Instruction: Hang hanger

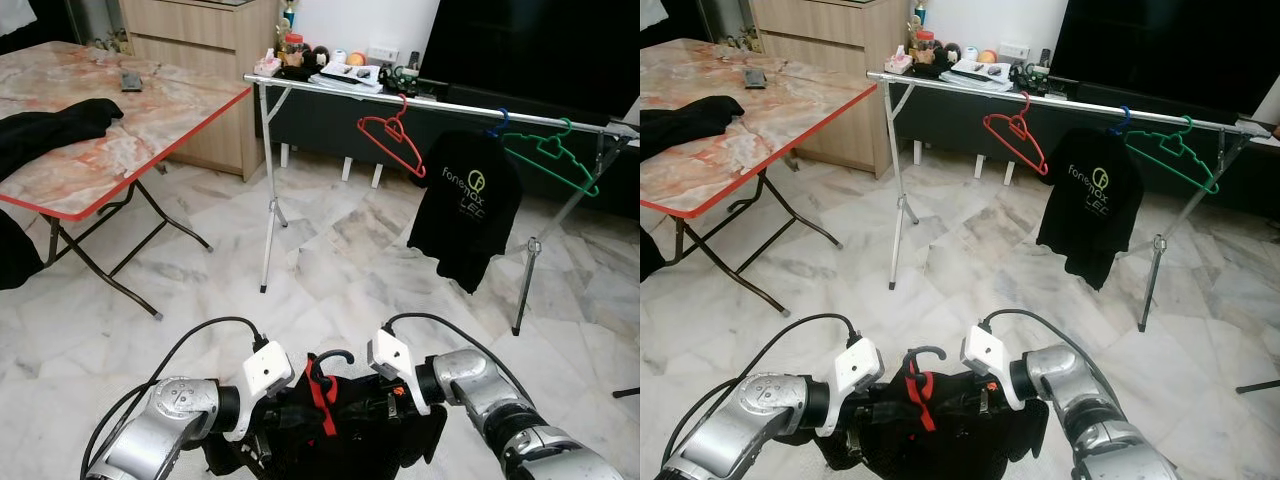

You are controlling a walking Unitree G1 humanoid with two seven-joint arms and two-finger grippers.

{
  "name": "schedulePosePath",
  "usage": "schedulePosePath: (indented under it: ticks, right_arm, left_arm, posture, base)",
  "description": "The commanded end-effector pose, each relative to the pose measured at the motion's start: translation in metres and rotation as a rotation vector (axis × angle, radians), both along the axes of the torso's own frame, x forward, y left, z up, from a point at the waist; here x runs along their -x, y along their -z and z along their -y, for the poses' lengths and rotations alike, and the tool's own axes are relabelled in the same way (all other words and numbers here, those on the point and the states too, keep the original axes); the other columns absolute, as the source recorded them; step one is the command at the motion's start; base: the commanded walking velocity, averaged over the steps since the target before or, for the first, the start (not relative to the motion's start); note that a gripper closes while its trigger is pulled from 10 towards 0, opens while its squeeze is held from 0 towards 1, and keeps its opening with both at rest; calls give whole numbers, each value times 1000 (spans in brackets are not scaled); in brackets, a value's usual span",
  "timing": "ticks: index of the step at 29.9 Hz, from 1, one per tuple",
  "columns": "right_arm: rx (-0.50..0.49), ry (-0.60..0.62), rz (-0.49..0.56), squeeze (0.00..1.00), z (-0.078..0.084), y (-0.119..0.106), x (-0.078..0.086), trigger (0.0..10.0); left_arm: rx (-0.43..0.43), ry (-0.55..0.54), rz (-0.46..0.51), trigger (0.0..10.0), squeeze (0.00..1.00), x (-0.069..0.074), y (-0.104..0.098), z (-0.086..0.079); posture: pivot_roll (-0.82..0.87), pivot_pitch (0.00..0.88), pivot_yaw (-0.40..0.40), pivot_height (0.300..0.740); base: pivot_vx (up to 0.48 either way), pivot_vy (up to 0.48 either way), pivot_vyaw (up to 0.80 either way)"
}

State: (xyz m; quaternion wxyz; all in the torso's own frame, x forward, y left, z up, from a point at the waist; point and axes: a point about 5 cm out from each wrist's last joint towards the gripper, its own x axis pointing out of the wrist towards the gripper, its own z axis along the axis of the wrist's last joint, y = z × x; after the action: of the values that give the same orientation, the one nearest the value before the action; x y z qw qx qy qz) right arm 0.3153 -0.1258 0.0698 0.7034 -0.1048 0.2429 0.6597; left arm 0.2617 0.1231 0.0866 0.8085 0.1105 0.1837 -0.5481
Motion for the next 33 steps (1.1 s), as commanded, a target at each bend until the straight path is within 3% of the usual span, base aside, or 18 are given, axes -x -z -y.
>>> schedulePosePath:
  ticks: [1, 11, 16, 18, 23, 24, 25, 26, 27, 28, 29, 30, 31, 33]
  right_arm:
    - [-12, -16, 26, 1000, 0, -10, -6, 10000]
    - [54, -52, 38, 1000, 5, -7, -3, 10000]
    - [129, -69, 114, 1000, 9, -10, -7, 10000]
    - [101, -28, 148, 1000, 9, -17, -13, 10000]
    - [70, 128, 276, 1000, 13, -34, -29, 10000]
    - [51, 200, 303, 1000, 15, -38, -34, 10000]
    - [-14, 374, 353, 1000, 20, -48, -44, 10000]
    - [-14, 374, 353, 1000, 20, -48, -44, 10000]
    - [-50, 581, 406, 957, 28, -53, -53, 10000]
    - [-55, 644, 414, 957, 30, -53, -55, 10000]
    - [-55, 743, 398, 0, 35, -50, -56, 10000]
    - [-54, 805, 384, 0, 38, -47, -57, 10000]
    - [-56, 950, 350, 0, 45, -34, -54, 10000]
    - [-54, 1057, 310, 0, 49, -21, -49, 10000]
  left_arm:
    - [-23, 1, 23, 0, 0, -3, 1, 1]
    - [-52, -123, 45, 0, 0, -7, 15, -12]
    - [-77, -234, 70, 0, 0, -9, 29, -20]
    - [-80, -263, 70, 0, 0, -8, 33, -23]
    - [-99, -385, 112, 0, 0, -10, 41, -33]
    - [-108, -414, 133, 0, 0, -11, 41, -36]
    - [-115, -491, 173, 0, 0, -13, 40, -44]
    - [-115, -491, 173, 0, 0, -13, 40, -44]
    - [-122, -584, 211, 0, 0, -15, 39, -52]
    - [-124, -610, 221, 0, 0, -16, 38, -55]
    - [-128, -644, 239, 9294, 0, -16, 37, -58]
    - [-130, -665, 253, 9294, 0, -16, 37, -60]
    - [-119, -712, 266, 10000, 0, -15, 36, -65]
    - [-107, -752, 274, 10000, 0, -14, 35, -70]
  posture:
    - [155, 23, -96, 740]
    - [153, 7, -93, 740]
    - [147, 4, -86, 740]
    - [147, 4, -86, 740]
    - [139, 3, -84, 740]
    - [135, 11, -83, 740]
    - [133, 18, -79, 740]
    - [133, 18, -79, 740]
    - [132, 20, -77, 740]
    - [132, 20, -76, 740]
    - [134, 20, -74, 740]
    - [134, 21, -73, 740]
    - [137, 23, -70, 740]
    - [138, 22, -69, 740]
  base:
    - [0, 0, 0]
    - [0, 0, 0]
    - [0, 0, 0]
    - [0, 0, 0]
    - [0, 0, 0]
    - [0, 0, 0]
    - [0, 0, 0]
    - [0, 0, 0]
    - [0, 0, 0]
    - [0, 0, 0]
    - [0, 0, 0]
    - [0, 0, 0]
    - [0, 0, 0]
    - [0, 0, 0]
